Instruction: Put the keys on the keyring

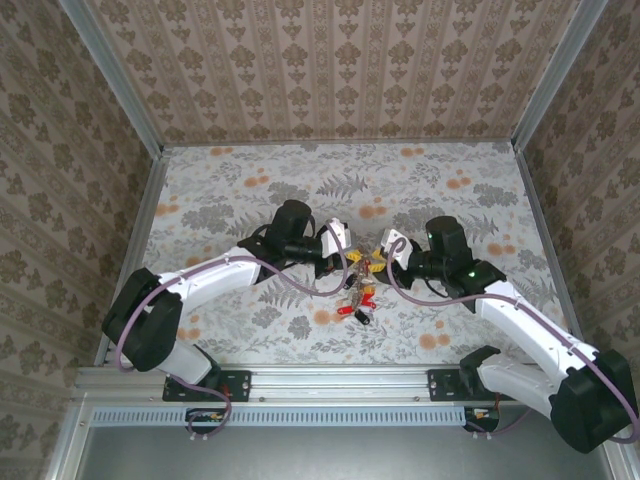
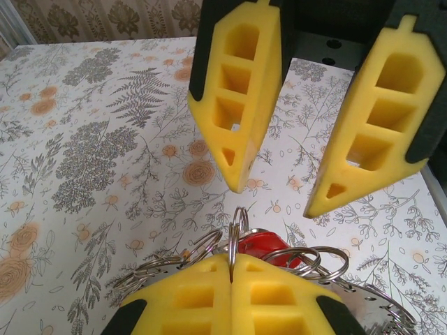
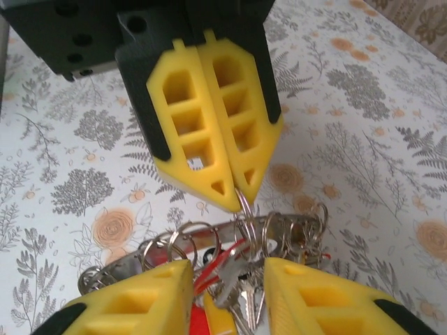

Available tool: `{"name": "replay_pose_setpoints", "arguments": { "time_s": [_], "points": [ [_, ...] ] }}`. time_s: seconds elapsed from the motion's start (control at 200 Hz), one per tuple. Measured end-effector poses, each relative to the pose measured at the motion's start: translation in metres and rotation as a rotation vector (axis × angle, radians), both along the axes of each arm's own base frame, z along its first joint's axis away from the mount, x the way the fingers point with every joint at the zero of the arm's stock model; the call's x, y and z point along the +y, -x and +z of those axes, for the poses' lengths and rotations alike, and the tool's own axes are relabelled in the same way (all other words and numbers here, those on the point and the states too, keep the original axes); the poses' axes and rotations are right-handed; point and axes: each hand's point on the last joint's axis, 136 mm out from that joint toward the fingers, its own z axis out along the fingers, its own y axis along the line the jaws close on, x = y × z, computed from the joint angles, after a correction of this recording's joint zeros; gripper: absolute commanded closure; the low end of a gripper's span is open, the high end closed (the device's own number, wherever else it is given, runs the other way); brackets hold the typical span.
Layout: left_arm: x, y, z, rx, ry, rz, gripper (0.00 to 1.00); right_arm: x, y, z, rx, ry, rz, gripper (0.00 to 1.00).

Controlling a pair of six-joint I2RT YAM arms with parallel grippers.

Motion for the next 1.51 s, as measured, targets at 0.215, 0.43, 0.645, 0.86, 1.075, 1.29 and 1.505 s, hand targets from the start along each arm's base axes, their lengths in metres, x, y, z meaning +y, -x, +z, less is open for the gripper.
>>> {"name": "replay_pose_setpoints", "arguments": {
  "time_s": [0.215,0.43,0.645,0.86,1.075,1.29,1.505],
  "points": [
    [0.0,0.0,0.001,-0.003,0.003,0.0,1.0,0.005,-0.008,-0.006,0.041,-0.025,-0.01,0.67],
    [-0.001,-0.002,0.002,-0.004,0.008,0.006,1.0,0.006,-0.013,-0.015,0.07,-0.02,-0.029,0.73],
    [-0.001,-0.004,0.001,-0.009,0.004,0.018,1.0,0.004,-0.018,-0.021,0.069,-0.003,-0.054,0.82],
    [-0.001,-0.005,0.005,-0.022,0.012,0.023,1.0,-0.001,-0.021,-0.026,0.064,0.024,-0.079,0.95],
    [0.0,-0.006,0.004,-0.026,0.016,0.035,1.0,-0.004,-0.02,-0.032,0.072,0.045,-0.089,1.0],
    [0.001,-0.007,0.0,-0.02,0.021,0.048,1.0,-0.004,-0.017,-0.038,0.084,0.06,-0.085,0.98],
    [0.0,-0.008,0.001,-0.019,0.035,0.056,1.0,-0.003,-0.014,-0.038,0.087,0.057,-0.068,0.84]
  ]
}}
